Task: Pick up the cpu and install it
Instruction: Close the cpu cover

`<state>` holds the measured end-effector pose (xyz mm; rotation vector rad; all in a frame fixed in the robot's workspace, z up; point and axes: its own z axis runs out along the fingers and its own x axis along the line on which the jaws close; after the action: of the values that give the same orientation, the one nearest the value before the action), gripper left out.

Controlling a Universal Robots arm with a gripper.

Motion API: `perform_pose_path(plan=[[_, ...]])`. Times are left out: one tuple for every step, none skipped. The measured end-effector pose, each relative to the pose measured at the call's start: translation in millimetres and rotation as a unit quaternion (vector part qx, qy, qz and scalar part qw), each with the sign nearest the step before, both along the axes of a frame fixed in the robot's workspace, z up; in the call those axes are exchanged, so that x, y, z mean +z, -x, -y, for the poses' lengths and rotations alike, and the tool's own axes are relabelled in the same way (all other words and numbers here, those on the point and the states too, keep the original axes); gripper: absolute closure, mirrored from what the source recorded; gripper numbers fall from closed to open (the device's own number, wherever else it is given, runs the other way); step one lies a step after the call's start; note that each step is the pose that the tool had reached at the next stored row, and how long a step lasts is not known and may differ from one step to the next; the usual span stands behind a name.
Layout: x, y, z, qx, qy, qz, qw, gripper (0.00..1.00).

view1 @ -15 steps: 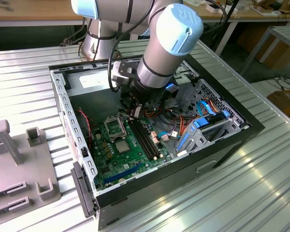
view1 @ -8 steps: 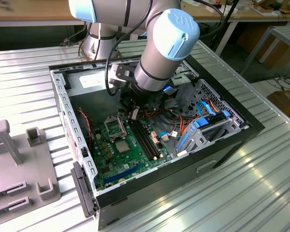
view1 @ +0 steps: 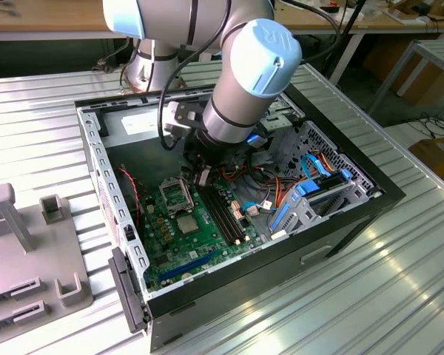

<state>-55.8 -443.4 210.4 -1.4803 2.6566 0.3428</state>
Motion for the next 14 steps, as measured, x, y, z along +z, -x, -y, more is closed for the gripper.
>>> perform_pose_path(plan=[[-0.4,0.8,0.0,0.0,-0.0005,0.0,1.0,0.89],[-0.7,1.5,0.0,0.0,-0.0008,0.0,1.0,0.89],[-1.4,2.7,0.0,0.0,-0.001,0.0,1.0,0.89],[-2.2,3.0,0.0,0.0,-0.0012,0.0,1.0,0.89],[-2.7,3.2,0.0,0.0,-0.0013,0.0,1.0,0.89],[-2.8,3.4,0.0,0.0,-0.0016,0.0,1.0,0.89],[-2.8,3.5,0.0,0.0,-0.0016,0.0,1.0,0.89],[-2.8,3.5,0.0,0.0,-0.0017,0.0,1.0,0.89],[-2.9,3.7,0.0,0.0,-0.0017,0.0,1.0,0.89],[-2.8,3.7,0.0,0.0,-0.0018,0.0,1.0,0.89],[-2.4,3.8,0.1,0.0,-0.0017,0.0,1.0,0.89],[-1.9,3.8,0.1,0.0,-0.0016,0.0,1.0,0.89],[-1.4,3.7,0.1,0.0,-0.0013,0.0,1.0,0.89],[-0.9,3.8,0.1,0.0,-0.0009,0.0,1.0,0.89]])
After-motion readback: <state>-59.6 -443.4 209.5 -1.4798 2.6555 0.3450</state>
